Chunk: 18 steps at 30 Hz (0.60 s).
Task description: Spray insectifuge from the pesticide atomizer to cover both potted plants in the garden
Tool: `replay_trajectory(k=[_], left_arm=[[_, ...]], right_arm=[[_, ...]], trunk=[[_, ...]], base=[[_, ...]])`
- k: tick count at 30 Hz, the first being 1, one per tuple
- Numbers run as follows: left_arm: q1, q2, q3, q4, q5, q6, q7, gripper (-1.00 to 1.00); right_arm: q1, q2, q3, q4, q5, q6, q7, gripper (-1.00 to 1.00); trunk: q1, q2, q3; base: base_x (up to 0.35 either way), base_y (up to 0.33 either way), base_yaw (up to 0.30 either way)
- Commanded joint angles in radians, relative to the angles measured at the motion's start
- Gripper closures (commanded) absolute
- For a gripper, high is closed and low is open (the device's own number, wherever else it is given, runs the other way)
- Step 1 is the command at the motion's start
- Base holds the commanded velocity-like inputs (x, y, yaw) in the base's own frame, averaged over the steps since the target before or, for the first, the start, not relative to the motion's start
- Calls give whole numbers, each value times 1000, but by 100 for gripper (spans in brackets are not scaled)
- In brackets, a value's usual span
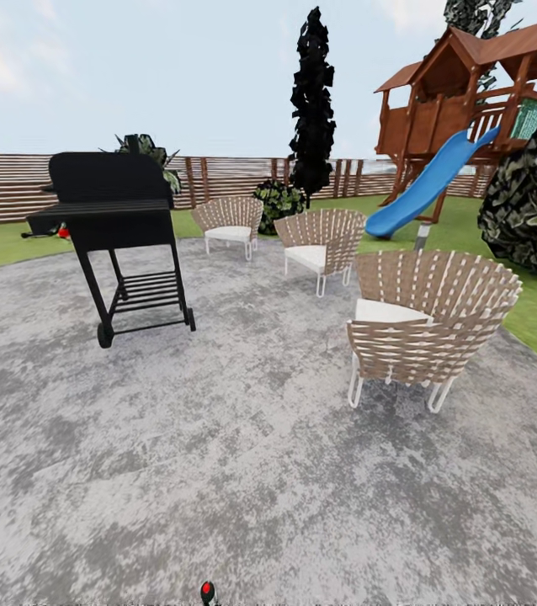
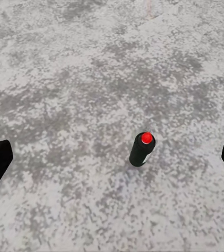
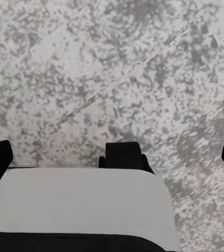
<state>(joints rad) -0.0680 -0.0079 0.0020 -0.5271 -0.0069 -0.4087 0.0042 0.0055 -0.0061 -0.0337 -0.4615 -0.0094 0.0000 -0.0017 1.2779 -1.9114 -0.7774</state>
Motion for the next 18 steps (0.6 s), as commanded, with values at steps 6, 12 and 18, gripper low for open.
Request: replay_trajectory(k=[6,12,18], left_arm=[[-105,-2,0,-68,0,0,2,-100],[-207,-2,0,-75,1,1,2,-100],[-231,-2,0,-82,0,-2,2,-100]], right_arm=[[1,0,-2,-152,-1,2,-2,-100],[1,0,-2,-367,0,31,-3,-100],[1,1,-1,-513,0,150,-2,-100]], trunk=[[23,-43,-29],[46,-85,-58],[69,-127,-86]], base=[[0,0,0],[0,0,0],[0,0,0]])
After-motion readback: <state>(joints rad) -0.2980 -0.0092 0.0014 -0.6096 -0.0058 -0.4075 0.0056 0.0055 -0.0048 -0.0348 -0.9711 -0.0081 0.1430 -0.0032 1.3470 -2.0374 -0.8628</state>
